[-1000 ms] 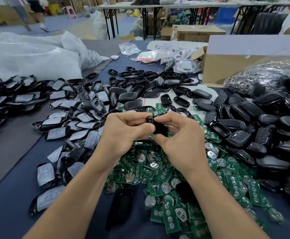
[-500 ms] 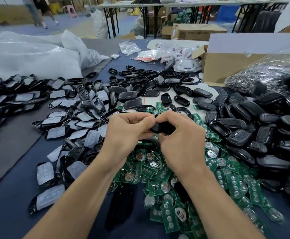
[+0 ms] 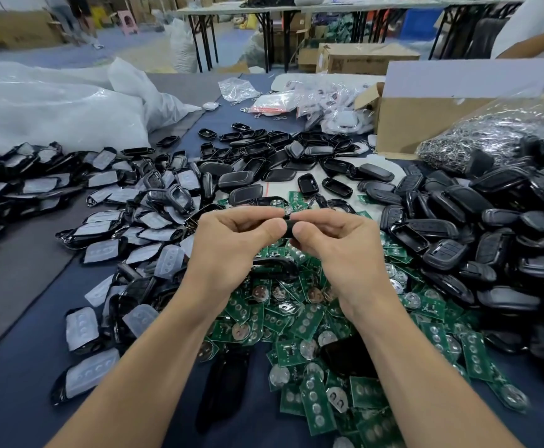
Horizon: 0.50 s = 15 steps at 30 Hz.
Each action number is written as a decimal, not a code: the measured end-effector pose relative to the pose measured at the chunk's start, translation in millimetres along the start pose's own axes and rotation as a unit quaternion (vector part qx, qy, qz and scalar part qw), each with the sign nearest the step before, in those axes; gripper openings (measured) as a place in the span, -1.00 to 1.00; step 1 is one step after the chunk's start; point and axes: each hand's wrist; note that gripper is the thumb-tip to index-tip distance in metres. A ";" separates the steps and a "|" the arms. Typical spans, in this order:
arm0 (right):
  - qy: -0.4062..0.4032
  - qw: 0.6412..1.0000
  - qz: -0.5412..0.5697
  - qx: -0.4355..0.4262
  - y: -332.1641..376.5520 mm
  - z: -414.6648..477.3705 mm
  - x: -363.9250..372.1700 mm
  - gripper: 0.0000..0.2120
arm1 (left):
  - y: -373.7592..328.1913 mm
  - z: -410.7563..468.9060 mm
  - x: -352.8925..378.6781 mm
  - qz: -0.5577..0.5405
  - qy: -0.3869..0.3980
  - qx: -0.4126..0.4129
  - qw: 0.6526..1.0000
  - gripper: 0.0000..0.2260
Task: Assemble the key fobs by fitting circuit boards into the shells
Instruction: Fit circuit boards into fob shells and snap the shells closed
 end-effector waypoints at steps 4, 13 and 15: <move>0.004 1.000 0.017 -0.003 -0.5 0.0 0.6 -0.83 | -0.4 0.2 -0.8 0.011 -0.011 0.014 1.000 -0.79; 0.033 0.992 -0.121 -0.024 0.8 -0.3 2.6 -0.82 | -2.7 -0.7 2.3 0.082 -0.031 0.060 0.994 -0.66; 0.028 0.993 -0.111 -0.020 1.8 -0.4 0.8 -0.82 | -1.1 -0.2 3.1 0.088 -0.031 0.062 0.994 -0.68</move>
Point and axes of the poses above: each hand's wrist, its own z-axis towards the middle knuckle, its own x-axis out of the palm, y = z × x, and after that the axes turned 11 degrees about y, right-handed
